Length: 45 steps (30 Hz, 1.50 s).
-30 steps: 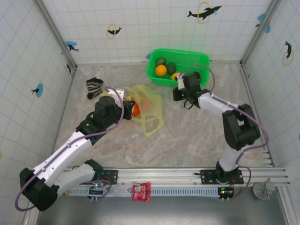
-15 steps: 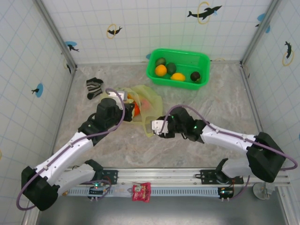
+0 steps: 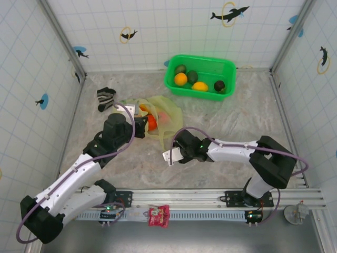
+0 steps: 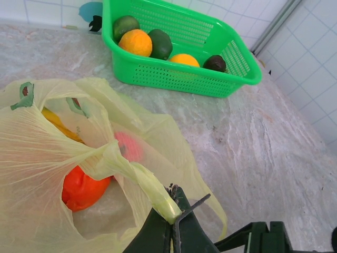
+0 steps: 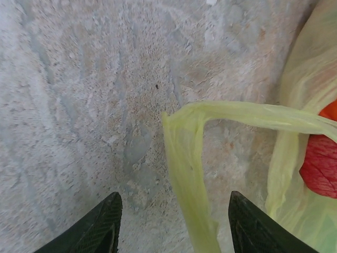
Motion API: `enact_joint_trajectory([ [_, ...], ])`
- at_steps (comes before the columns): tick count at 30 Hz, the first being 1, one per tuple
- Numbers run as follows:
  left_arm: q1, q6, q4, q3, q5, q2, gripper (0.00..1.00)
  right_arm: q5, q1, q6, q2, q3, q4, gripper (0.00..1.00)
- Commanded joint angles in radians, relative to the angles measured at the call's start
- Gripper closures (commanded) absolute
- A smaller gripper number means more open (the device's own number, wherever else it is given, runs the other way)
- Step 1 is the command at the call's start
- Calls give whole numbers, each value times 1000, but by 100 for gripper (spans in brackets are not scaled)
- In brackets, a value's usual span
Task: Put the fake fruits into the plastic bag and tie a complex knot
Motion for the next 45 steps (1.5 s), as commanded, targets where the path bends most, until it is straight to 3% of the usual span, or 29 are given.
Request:
enact_joint_trajectory([
  [1, 8, -3, -12, -8, -9, -10, 100, 78, 18, -77, 49, 37, 45, 46],
  [6, 8, -3, -7, -6, -8, -12, 100, 135, 47, -96, 112, 55, 94, 62],
  [13, 9, -3, -11, -9, -8, -21, 100, 140, 69, -102, 168, 103, 80, 63],
  [18, 9, -2, -16, -8, -14, -31, 100, 139, 78, -80, 193, 150, 41, 86],
  [22, 10, -2, -22, -3, -14, -37, 100, 72, 72, -15, 155, 170, 15, 98],
  [26, 10, 11, -10, 19, -15, -54, 100, -56, 2, 203, 54, 191, 36, 100],
  [34, 11, 71, 65, 165, -33, -10, 100, -227, -307, 973, -177, 235, 246, 100],
  [39, 11, 103, 93, 314, -26, 94, 100, -140, -395, 1203, -202, 411, 240, 100],
  [45, 19, 108, 150, 465, -5, 159, 100, 2, -405, 1255, -114, 819, -39, 100],
])
